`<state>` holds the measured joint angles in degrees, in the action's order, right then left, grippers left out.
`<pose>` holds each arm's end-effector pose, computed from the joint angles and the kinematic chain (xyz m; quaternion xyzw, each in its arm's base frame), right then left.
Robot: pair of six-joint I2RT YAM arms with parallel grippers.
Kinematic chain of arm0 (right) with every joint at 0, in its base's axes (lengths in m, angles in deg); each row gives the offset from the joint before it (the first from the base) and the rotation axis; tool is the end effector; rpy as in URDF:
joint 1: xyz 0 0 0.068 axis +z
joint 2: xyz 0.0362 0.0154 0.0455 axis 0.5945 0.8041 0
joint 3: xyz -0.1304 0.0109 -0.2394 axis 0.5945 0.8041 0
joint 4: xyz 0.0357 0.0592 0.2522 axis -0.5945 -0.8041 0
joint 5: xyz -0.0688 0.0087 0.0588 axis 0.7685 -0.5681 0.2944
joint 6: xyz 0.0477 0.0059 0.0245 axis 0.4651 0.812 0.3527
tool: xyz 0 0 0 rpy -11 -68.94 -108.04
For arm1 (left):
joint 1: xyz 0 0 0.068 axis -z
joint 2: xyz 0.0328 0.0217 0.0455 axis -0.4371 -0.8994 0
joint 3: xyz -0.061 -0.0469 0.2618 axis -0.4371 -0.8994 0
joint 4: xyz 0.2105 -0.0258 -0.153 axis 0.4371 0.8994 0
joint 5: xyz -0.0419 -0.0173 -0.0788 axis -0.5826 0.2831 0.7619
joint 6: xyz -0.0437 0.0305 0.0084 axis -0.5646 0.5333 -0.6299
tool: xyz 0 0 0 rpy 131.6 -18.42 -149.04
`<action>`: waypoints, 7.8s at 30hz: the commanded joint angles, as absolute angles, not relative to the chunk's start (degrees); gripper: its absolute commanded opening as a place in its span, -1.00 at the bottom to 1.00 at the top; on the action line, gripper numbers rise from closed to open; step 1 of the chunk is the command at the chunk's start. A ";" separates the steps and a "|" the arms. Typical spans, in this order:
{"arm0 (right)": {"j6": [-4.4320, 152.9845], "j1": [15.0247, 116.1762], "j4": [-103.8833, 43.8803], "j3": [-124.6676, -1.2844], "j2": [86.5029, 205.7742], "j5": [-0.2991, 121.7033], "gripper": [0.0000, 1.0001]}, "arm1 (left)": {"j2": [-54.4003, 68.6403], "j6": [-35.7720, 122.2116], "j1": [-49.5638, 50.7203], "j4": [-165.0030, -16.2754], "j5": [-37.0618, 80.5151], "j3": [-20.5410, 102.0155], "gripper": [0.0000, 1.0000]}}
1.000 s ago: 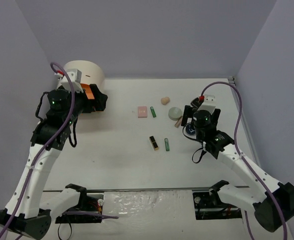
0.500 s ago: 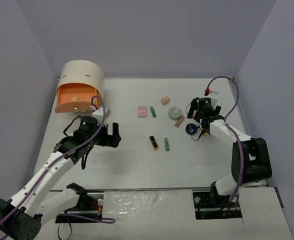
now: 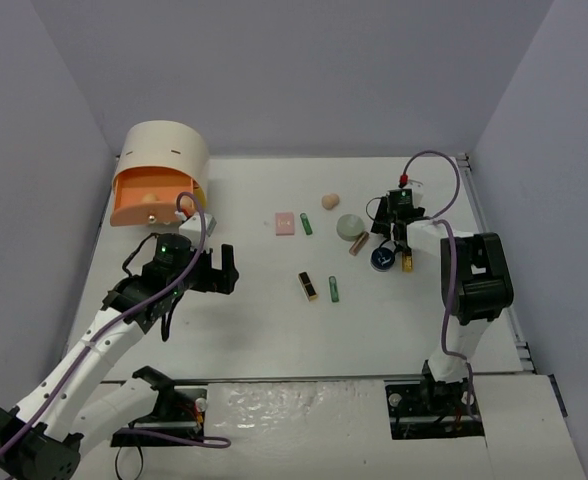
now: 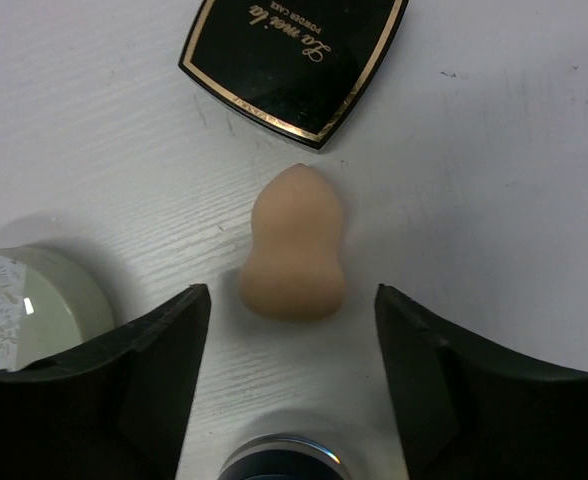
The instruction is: Organize the makeup
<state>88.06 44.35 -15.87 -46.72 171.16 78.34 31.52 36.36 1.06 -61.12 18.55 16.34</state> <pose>0.3932 0.0482 0.1702 0.1383 0.8663 0.0423 0.4782 0.1733 -0.0918 0.3090 0.0866 0.8639 -0.2265 0.4414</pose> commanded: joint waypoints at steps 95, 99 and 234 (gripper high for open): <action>72.06 86.04 1.78 -31.55 125.00 59.54 1.00 | 21.03 17.99 12.53 -74.96 17.26 37.64 -1.00; 71.09 86.04 -1.49 -30.14 122.67 62.45 1.00 | 18.98 26.62 8.74 -67.80 5.92 45.27 -1.00; 65.55 88.88 10.29 -40.11 138.85 57.46 -1.00 | 30.02 14.15 -10.48 -63.32 39.38 40.20 0.94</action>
<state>67.87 86.31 2.64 -41.24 143.98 59.78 31.39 21.53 -13.40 -57.16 35.32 38.01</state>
